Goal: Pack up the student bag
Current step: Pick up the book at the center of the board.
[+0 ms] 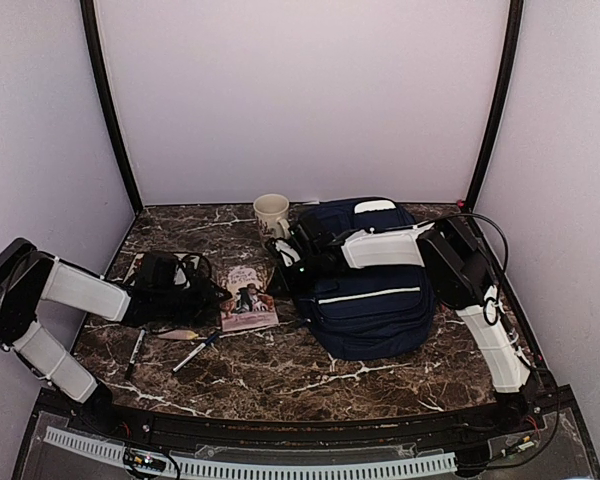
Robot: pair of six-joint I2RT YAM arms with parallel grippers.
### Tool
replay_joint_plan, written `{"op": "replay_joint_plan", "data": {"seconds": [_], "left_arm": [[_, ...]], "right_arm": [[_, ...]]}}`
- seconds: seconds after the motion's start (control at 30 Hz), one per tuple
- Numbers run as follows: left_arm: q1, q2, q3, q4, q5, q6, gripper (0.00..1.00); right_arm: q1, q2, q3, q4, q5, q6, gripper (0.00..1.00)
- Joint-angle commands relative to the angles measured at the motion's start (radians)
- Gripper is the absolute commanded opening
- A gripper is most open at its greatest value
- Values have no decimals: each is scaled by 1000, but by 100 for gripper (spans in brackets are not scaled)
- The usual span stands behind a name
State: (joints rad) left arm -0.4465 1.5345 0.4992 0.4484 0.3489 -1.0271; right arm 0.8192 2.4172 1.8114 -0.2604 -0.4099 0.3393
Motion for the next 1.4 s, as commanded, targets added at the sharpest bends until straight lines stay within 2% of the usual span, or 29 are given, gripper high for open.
{"op": "replay_joint_plan", "data": {"seconds": [0.0, 0.23, 0.27, 0.33, 0.4, 0.47, 0.57, 0.77, 0.9, 1.1, 1.2, 1.37], "left_arm": [[-29, -122, 4, 257, -5, 26, 60], [-28, -92, 9, 193, 0, -11, 61], [-30, -113, 12, 131, -32, -3, 60], [-29, -171, 61, -136, -134, 32, 61], [-30, -190, 122, -338, -212, 95, 65], [-28, -182, 153, -445, -259, 107, 68], [-23, -135, 179, -495, -265, 107, 73], [20, -9, 222, -406, -213, 137, 77], [29, 85, 303, -456, -214, 159, 77], [40, 230, 332, -370, 2, 62, 76], [34, 303, 312, -204, 159, -57, 74], [25, 264, 302, 10, 219, -66, 67]], "right_arm": [[30, 159, -67, -160, 42, -14, 13], [31, 165, -62, -159, 37, -14, 13], [32, 163, -65, -160, 38, -15, 13], [31, 158, -70, -158, 42, -19, 13], [31, 157, -75, -157, 42, -19, 13], [31, 159, -73, -158, 38, -18, 13], [31, 165, -65, -160, 38, -18, 13], [31, 163, -72, -160, 39, -24, 13], [30, 162, -77, -163, 27, -26, 13], [29, 176, -57, -168, 18, -30, 13], [28, 176, -55, -175, 17, -38, 13], [25, 173, -56, -174, 20, -43, 13]]}}
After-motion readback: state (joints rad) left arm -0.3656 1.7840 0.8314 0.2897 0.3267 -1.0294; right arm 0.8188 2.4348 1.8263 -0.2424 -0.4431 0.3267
